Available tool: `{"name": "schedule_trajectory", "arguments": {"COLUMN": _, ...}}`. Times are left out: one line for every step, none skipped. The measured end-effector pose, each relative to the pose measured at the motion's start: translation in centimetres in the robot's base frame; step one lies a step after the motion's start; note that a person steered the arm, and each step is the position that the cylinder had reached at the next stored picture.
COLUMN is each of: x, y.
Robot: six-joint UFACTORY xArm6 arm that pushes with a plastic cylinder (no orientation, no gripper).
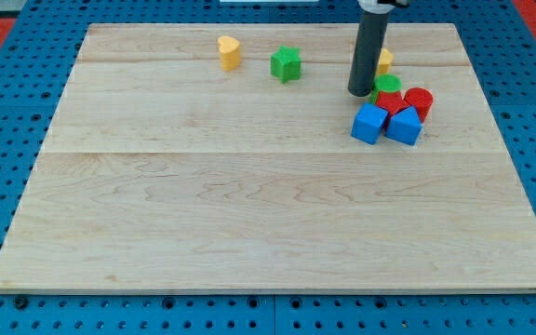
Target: Push the green circle towards left side
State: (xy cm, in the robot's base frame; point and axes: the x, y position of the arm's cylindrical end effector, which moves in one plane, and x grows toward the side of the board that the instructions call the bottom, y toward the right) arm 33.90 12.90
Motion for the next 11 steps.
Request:
{"name": "schedule_trajectory", "arguments": {"x": -2.3, "y": -2.6}}
{"name": "schedule_trajectory", "arguments": {"x": 1.5, "y": -10.0}}
{"name": "schedule_trajectory", "arguments": {"x": 11.0, "y": -10.8}}
{"name": "schedule_trajectory", "arguments": {"x": 12.8, "y": -3.5}}
{"name": "schedule_trajectory", "arguments": {"x": 12.5, "y": 5.6}}
{"name": "schedule_trajectory", "arguments": {"x": 7.8, "y": 9.4}}
{"name": "schedule_trajectory", "arguments": {"x": 5.0, "y": 9.9}}
{"name": "schedule_trajectory", "arguments": {"x": 1.8, "y": 9.9}}
{"name": "schedule_trajectory", "arguments": {"x": -1.2, "y": 9.9}}
{"name": "schedule_trajectory", "arguments": {"x": 0.5, "y": 9.7}}
{"name": "schedule_trajectory", "arguments": {"x": 0.2, "y": 7.1}}
